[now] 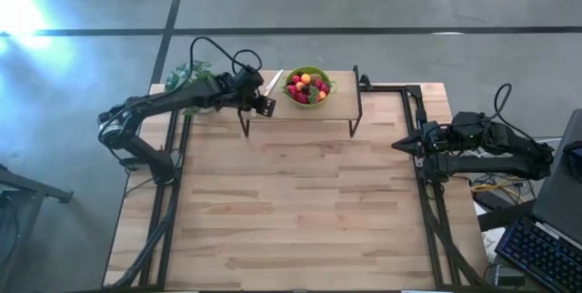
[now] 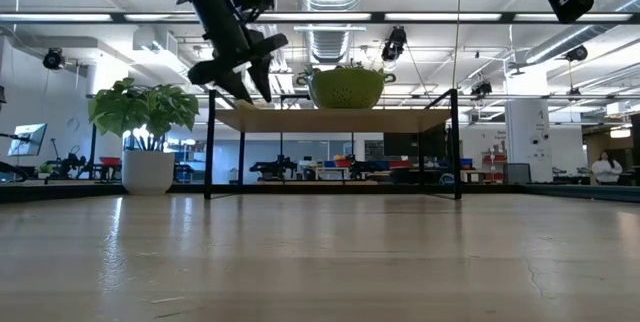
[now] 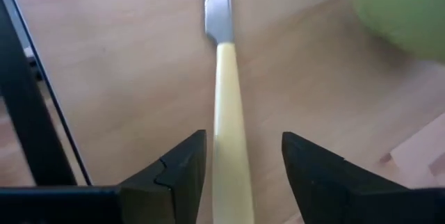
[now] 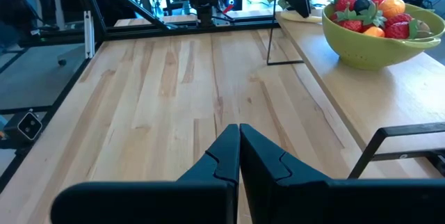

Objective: Pick & Place Fruit
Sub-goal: Return to Home Position

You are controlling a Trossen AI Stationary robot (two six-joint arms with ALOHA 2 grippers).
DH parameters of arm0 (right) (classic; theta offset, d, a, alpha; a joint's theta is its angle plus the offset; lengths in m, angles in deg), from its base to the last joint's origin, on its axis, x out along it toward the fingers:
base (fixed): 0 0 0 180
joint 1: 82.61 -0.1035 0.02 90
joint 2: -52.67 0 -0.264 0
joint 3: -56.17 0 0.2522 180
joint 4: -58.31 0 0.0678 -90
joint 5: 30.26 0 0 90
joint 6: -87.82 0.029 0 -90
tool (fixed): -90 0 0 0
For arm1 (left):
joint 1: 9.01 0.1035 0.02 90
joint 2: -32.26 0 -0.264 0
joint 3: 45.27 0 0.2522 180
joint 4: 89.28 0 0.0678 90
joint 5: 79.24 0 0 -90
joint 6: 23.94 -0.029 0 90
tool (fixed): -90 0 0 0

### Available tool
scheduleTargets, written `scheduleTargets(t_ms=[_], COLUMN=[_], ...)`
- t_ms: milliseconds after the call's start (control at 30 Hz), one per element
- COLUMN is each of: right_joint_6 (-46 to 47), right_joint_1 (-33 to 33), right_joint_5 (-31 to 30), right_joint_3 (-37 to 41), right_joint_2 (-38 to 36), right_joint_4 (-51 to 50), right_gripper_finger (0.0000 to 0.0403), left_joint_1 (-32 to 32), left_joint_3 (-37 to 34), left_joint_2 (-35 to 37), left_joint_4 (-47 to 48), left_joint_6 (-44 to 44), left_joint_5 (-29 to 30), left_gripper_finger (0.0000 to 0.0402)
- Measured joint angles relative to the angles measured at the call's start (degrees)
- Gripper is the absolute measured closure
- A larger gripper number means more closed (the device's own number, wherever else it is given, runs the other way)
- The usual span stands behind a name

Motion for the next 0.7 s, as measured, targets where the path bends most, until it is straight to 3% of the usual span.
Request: scheduleTargets(t_ms=[433,700], right_joint_6=[0.0,0.0], right_joint_1=[0.0,0.0], right_joint_5=[0.0,0.0], right_joint_3=[0.0,0.0], right_joint_2=[0.0,0.0], right_joint_4=[0.0,0.0], right_gripper_finger=[0.0394,0.0394], left_joint_1=[-0.2,-5.4], left_joint_3=[9.4,12.6], left_joint_2=[0.8,3.0], left_joint_4=[9.5,10.6], left_joint_6=[-1.4,-3.1], left_joint_5=[0.2,0.4], left_gripper_finger=[0.0211,0.0211])
